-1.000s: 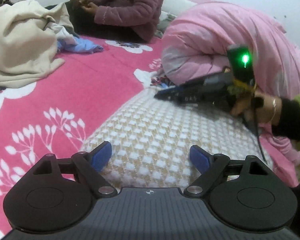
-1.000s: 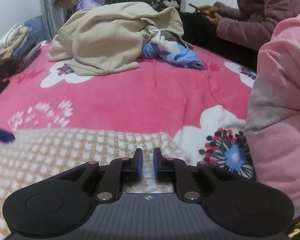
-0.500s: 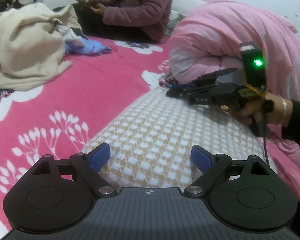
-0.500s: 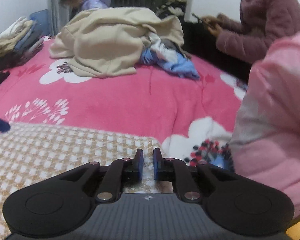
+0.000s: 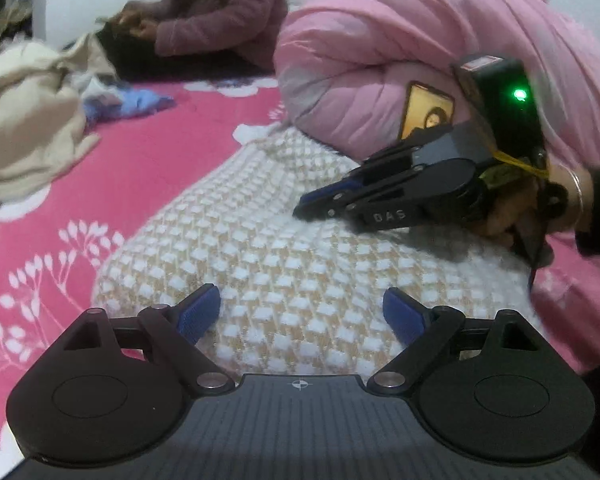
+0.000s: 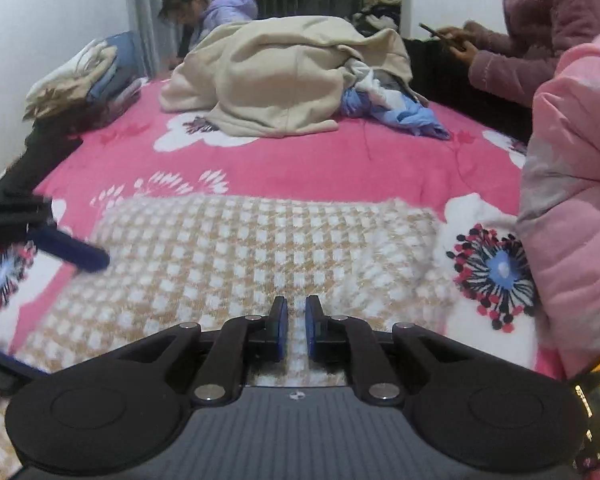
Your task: Fold clothes
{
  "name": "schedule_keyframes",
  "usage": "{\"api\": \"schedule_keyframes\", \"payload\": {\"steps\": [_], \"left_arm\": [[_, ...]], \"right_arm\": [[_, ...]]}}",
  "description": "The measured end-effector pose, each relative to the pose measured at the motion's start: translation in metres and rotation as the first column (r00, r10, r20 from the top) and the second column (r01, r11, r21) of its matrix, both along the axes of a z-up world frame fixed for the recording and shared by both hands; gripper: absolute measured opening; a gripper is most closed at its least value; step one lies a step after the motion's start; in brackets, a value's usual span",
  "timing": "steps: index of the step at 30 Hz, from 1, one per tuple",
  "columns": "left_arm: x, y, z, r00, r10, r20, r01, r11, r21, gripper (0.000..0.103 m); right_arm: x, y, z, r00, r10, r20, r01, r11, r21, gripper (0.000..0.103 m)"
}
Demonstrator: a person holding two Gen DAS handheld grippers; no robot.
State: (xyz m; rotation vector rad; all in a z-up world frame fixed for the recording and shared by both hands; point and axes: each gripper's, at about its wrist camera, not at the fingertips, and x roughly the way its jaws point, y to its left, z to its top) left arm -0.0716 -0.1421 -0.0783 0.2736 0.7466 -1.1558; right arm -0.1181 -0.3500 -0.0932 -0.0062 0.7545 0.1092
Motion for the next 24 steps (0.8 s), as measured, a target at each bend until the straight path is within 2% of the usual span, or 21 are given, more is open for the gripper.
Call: {"api": "schedule_keyframes", "payload": {"steps": [3, 6, 11, 18, 24], "left_arm": [[0.005, -0.002, 0.006, 0.999, 0.011, -0.041, -0.011, 1.000, 0.015, 0.090], [0.003, -0.007, 0.008, 0.999, 0.032, -0.032, -0.030, 0.999, 0.044, 0.091], [0.000, -0.019, 0.012, 0.993, 0.098, -0.066, -0.091, 0.990, 0.110, 0.096], [0.001, -0.034, 0.017, 0.963, 0.240, -0.123, -0.213, 0.957, 0.198, 0.103], [-0.002, -0.038, 0.019, 0.935, 0.330, -0.131, -0.292, 0.925, 0.243, 0.103]], "right_arm": [[-0.002, 0.003, 0.000, 1.000, 0.003, 0.013, -0.003, 1.000, -0.005, 0.010], [-0.002, 0.003, -0.001, 1.000, -0.002, 0.018, 0.002, 1.000, -0.007, 0.010], [-0.008, -0.002, -0.003, 1.000, -0.009, 0.026, 0.008, 1.000, 0.007, 0.010], [-0.009, -0.007, -0.004, 1.000, -0.010, 0.029, 0.009, 0.999, 0.031, 0.010], [-0.010, -0.008, -0.003, 0.999, -0.016, 0.031, 0.015, 0.999, 0.044, 0.010]]}}
